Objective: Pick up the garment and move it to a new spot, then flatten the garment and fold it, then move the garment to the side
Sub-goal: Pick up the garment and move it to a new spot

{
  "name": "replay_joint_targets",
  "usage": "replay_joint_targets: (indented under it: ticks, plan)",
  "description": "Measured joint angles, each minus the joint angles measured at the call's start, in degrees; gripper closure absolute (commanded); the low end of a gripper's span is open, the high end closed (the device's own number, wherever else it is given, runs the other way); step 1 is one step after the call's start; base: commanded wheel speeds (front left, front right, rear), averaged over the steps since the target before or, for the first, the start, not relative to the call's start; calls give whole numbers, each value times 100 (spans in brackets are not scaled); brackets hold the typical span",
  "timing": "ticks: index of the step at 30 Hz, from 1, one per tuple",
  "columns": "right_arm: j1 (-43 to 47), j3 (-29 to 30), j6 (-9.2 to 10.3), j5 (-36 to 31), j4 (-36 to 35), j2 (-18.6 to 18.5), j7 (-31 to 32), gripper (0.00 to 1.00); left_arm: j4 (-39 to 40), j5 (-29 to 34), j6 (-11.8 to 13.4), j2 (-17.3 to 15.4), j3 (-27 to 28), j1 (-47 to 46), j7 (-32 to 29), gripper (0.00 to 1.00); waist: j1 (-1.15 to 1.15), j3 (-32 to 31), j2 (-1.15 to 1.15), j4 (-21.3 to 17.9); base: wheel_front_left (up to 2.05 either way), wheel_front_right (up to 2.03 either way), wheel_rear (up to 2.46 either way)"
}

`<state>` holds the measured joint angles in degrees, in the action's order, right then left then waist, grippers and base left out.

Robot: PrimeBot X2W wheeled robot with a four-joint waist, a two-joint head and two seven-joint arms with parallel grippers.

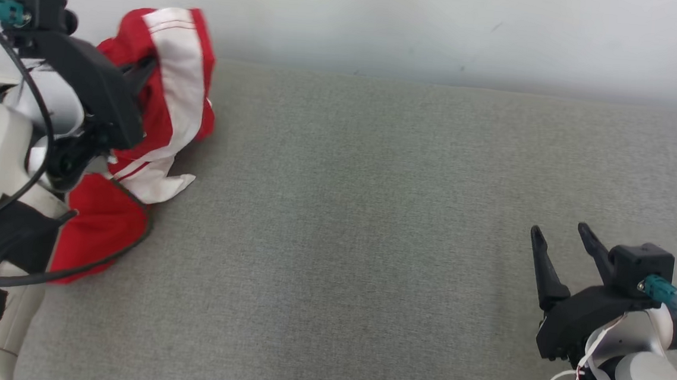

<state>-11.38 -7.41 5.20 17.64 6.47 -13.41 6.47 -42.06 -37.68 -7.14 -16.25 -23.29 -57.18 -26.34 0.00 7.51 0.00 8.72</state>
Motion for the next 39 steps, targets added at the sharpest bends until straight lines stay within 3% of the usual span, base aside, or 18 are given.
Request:
replay_joint_targets:
  ticks: [7,22,31,39]
  plan:
    - [186,67,5,55,75,93,-112,0,811,-477,0,25,-394,54,189,100,0,-140,0,-268,0,0,0]
    - [349,215,9,203,123,112,-301,0,2045,-1091,0,591,-1703,907,428,100,0,-301,0,-767,0,0,0]
    - [640,333,19,253,92,90,-398,0,2235,-1228,0,978,-2557,1617,684,100,0,-384,0,-883,0,0,0]
    - [578,114,26,249,55,178,-394,0,1701,-934,0,1133,-3104,2059,1240,100,0,-334,1,-1015,0,0,0]
